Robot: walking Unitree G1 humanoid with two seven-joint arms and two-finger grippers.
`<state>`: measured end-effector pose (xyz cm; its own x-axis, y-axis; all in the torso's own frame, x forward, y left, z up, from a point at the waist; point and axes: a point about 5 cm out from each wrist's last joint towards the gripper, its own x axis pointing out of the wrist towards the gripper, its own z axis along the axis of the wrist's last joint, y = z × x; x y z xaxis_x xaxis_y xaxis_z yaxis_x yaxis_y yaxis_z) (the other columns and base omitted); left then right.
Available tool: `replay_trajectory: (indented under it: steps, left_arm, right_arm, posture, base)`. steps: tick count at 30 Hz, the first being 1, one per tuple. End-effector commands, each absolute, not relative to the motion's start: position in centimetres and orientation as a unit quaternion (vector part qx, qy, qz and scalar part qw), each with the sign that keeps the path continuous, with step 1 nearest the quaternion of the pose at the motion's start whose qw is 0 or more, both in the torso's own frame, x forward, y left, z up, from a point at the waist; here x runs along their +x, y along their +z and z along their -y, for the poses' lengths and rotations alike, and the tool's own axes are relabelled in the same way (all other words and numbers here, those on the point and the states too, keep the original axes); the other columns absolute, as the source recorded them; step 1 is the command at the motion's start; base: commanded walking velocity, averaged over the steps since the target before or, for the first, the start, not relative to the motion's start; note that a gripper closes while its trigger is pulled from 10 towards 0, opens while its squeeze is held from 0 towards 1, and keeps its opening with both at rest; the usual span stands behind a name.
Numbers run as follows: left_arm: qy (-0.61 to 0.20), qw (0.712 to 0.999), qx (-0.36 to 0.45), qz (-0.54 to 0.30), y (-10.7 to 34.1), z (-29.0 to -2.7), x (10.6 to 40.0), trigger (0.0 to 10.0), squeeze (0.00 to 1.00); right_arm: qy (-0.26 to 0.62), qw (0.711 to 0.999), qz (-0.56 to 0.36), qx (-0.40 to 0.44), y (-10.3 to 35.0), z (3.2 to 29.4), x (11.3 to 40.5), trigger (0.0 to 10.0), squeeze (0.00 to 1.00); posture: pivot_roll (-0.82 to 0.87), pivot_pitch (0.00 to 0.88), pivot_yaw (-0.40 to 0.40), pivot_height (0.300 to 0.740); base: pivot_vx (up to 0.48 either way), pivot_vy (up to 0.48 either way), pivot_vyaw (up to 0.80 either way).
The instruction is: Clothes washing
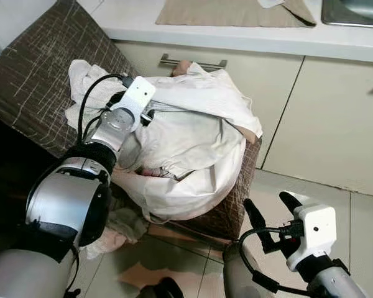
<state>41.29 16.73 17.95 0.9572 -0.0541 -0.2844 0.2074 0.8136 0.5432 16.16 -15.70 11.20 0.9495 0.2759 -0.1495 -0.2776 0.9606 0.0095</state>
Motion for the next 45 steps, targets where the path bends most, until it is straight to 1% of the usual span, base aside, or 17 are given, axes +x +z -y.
replay_trajectory:
  steps: [1, 8, 14, 18, 24, 25, 26, 27, 30, 32, 36, 37, 38, 39, 43, 44, 45]
  left_arm:
    - [-0.046, 0.938, 0.312, -0.142, 18.1, -18.4, 41.2, 10.0, 0.0]
    - [-0.067, 0.923, 0.325, -0.197, 15.1, -18.7, 40.1, 10.0, 0.0]
    - [-0.094, 0.906, 0.317, -0.266, 11.0, -18.7, 38.3, 10.0, 0.0]
    - [-0.096, 0.902, 0.31, -0.283, 10.0, -18.7, 37.8, 10.0, 0.0]
    - [-0.101, 0.907, 0.304, -0.275, 10.3, -17.7, 38.1, 10.0, 0.0]
    - [-0.102, 0.909, 0.302, -0.268, 10.5, -17.4, 38.3, 9.1, 0.0]
    - [-0.1, 0.913, 0.299, -0.259, 10.8, -17.1, 38.4, 2.7, 0.0]
    - [-0.103, 0.917, 0.294, -0.248, 11.2, -16.7, 38.7, 0.0, 0.0]
    - [-0.108, 0.921, 0.288, -0.238, 11.6, -16.3, 38.9, 0.0, 0.0]
    - [-0.116, 0.937, 0.265, -0.195, 12.8, -15.2, 39.5, 0.0, 0.0]
    - [-0.125, 0.947, 0.237, -0.179, 13.3, -14.3, 39.7, 0.0, 0.0]
    - [-0.129, 0.952, 0.215, -0.177, 13.4, -13.9, 39.7, 0.0, 0.0]
    - [-0.139, 0.959, 0.171, -0.178, 13.6, -13.1, 39.8, 0.0, 0.0]
    - [-0.139, 0.959, 0.171, -0.178, 13.6, -13.1, 39.8, 0.0, 0.0]
    - [-0.144, 0.964, 0.12, -0.191, 13.2, -12.5, 39.6, 0.0, 0.0]
    - [-0.132, 0.967, 0.081, -0.204, 12.7, -12.3, 39.4, 0.0, 0.0]
    - [-0.127, 0.967, 0.069, -0.208, 12.5, -12.3, 39.3, 0.0, 0.0]
  right_arm:
    - [0.145, 0.986, -0.083, 0.0, 10.8, 15.6, 16.0, 10.0, 0.0]
    - [0.147, 0.986, -0.085, -0.001, 10.6, 15.5, 16.1, 10.0, 0.0]
    - [0.146, 0.985, -0.089, -0.002, 10.6, 15.5, 15.8, 10.0, 0.0]
    - [0.145, 0.985, -0.09, -0.003, 10.5, 15.7, 15.7, 10.0, 0.0]
    - [0.144, 0.986, -0.09, -0.004, 10.6, 15.7, 15.8, 10.0, 0.0]
    - [0.143, 0.986, -0.09, -0.004, 10.6, 15.7, 15.8, 10.0, 0.0]
    - [0.143, 0.986, -0.089, -0.005, 10.6, 15.7, 15.8, 10.0, 0.0]
    - [0.142, 0.986, -0.089, -0.006, 10.7, 15.8, 15.8, 10.0, 0.0]
    - [0.141, 0.986, -0.088, -0.006, 10.7, 15.8, 15.9, 10.0, 0.0]
    - [0.139, 0.986, -0.086, -0.007, 10.7, 15.9, 16.0, 10.0, 0.0]
    - [0.137, 0.987, -0.086, -0.009, 10.7, 15.9, 16.1, 10.0, 0.0]
    - [0.134, 0.987, -0.085, -0.009, 10.7, 16.0, 16.2, 10.0, 0.0]
    - [0.127, 0.988, -0.083, -0.007, 10.7, 16.1, 16.4, 10.0, 0.0]
    - [0.127, 0.988, -0.083, -0.007, 10.7, 16.1, 16.4, 10.0, 0.0]
    - [0.124, 0.989, -0.083, -0.006, 10.7, 16.2, 16.6, 10.0, 0.0]
    - [0.124, 0.989, -0.082, -0.006, 10.7, 16.2, 16.8, 10.0, 0.0]
    - [0.124, 0.989, -0.082, -0.007, 10.6, 16.2, 16.9, 10.0, 0.0]
  posture:
    - [-0.57, 0.148, 0.186, 0.719]
    - [-0.57, 0.156, 0.186, 0.719]
    - [-0.58, 0.174, 0.182, 0.719]
    - [-0.58, 0.174, 0.182, 0.719]
    - [-0.58, 0.176, 0.181, 0.719]
    - [-0.58, 0.176, 0.181, 0.719]
    - [-0.58, 0.176, 0.181, 0.719]
    - [-0.59, 0.174, 0.181, 0.719]
    - [-0.59, 0.174, 0.181, 0.719]
    - [-0.58, 0.174, 0.184, 0.719]
    - [-0.58, 0.174, 0.183, 0.719]
    - [-0.58, 0.171, 0.182, 0.719]
    - [-0.58, 0.167, 0.183, 0.719]
    - [-0.58, 0.167, 0.183, 0.719]
    - [-0.57, 0.167, 0.183, 0.719]
    - [-0.57, 0.167, 0.181, 0.719]
    - [-0.57, 0.166, 0.179, 0.719]
  base:
    - [0.0, 0.0, 0.0]
    - [0.0, 0.0, 0.0]
    - [0.0, 0.0, 0.0]
    - [0.0, 0.0, 0.0]
    - [0.0, 0.0, 0.0]
    - [0.0, 0.0, 0.0]
    - [0.0, 0.0, 0.0]
    - [0.0, 0.0, 0.0]
    - [0.0, 0.0, 0.0]
    - [0.0, 0.0, 0.0]
    - [0.0, 0.0, 0.0]
    - [0.0, 0.0, 0.0]
    - [0.0, 0.0, 0.0]
    - [0.0, 0.0, 0.0]
    - [0.0, 0.0, 0.0]
    - [0.0, 0.0, 0.0]
    - [0.0, 0.0, 0.0]
